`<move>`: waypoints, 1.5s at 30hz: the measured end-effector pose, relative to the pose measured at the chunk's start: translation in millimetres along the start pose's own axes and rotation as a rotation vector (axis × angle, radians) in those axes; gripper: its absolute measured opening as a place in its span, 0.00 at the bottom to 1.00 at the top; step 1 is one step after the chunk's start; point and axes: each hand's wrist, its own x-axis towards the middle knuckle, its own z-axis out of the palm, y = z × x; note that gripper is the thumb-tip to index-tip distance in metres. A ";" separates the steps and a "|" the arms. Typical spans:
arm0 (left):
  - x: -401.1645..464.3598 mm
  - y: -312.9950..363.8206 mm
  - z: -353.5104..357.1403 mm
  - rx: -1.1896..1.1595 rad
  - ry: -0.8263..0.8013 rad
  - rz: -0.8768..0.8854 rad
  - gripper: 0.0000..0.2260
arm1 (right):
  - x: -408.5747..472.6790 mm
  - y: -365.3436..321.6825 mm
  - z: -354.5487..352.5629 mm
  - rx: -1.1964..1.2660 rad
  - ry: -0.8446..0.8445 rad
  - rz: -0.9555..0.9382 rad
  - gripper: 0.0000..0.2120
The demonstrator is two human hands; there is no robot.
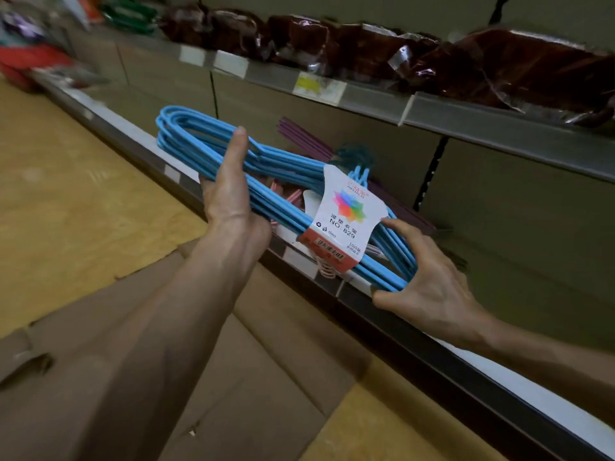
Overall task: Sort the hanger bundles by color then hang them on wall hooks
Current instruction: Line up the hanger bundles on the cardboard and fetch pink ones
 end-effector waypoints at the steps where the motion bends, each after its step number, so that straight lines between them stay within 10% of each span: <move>1: -0.4 7.3 -2.6 -0.026 -0.017 0.004 0.44 | 0.9 -6.3 4.3 0.023 -0.004 -0.012 0.47; 13: -28.9 98.7 -48.9 0.082 0.134 0.263 0.11 | 13.9 -82.7 64.6 0.242 -0.251 -0.172 0.57; 22: -58.1 166.7 -91.6 0.198 0.051 0.330 0.23 | 47.6 -127.6 80.3 0.966 -0.624 0.234 0.42; 31: -74.7 199.2 -115.4 0.139 0.014 0.332 0.30 | 51.8 -157.2 110.6 1.373 -1.279 0.110 0.41; 37: -78.2 206.7 -126.6 0.235 0.121 0.298 0.27 | 38.0 -180.7 134.6 1.271 -1.085 0.155 0.32; 45: -68.0 237.0 -181.2 0.567 0.651 0.304 0.26 | 20.5 -190.8 168.2 1.244 -0.947 0.221 0.20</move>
